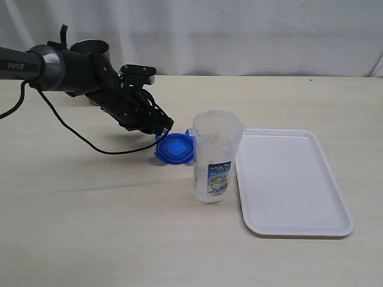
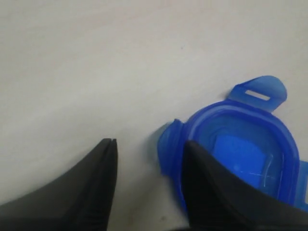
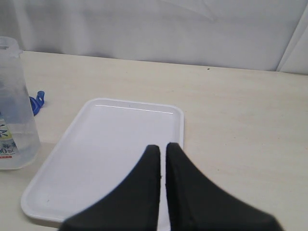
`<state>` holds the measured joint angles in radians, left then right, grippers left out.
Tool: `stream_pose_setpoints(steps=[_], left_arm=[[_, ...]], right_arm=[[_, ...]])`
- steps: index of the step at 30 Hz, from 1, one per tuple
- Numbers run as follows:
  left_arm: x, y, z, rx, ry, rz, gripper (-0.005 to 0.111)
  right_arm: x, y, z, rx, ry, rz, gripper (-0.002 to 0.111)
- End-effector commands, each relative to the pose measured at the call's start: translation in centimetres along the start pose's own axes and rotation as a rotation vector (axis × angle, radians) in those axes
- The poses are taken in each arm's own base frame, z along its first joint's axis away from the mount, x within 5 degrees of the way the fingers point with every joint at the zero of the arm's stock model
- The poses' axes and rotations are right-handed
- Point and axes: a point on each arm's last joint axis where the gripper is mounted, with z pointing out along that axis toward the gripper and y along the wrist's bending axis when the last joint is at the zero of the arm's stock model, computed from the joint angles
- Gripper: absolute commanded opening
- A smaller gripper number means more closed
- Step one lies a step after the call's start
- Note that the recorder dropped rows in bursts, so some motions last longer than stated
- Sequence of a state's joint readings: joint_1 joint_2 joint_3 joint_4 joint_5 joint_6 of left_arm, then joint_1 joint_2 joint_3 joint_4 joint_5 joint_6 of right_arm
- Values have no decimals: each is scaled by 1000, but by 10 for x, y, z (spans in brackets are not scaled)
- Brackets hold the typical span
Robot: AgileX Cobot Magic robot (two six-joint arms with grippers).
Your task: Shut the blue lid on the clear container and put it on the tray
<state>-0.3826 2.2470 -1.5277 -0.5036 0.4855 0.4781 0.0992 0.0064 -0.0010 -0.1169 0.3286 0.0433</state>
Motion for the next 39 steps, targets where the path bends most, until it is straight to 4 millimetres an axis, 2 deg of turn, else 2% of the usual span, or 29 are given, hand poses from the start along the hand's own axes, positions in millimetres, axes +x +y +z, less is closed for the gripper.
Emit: stream_pose_setpoints(steps=[1, 6, 39], left_arm=[[-5, -3, 5, 33, -57, 2, 40], [0, -1, 16, 42, -46, 20, 40], [3, 2, 25, 31, -58, -15, 40]], right_arm=[[-1, 0, 0, 3, -14, -4, 4], [-1, 0, 0, 3, -14, -4, 4], [-1, 0, 0, 3, -14, -4, 4]])
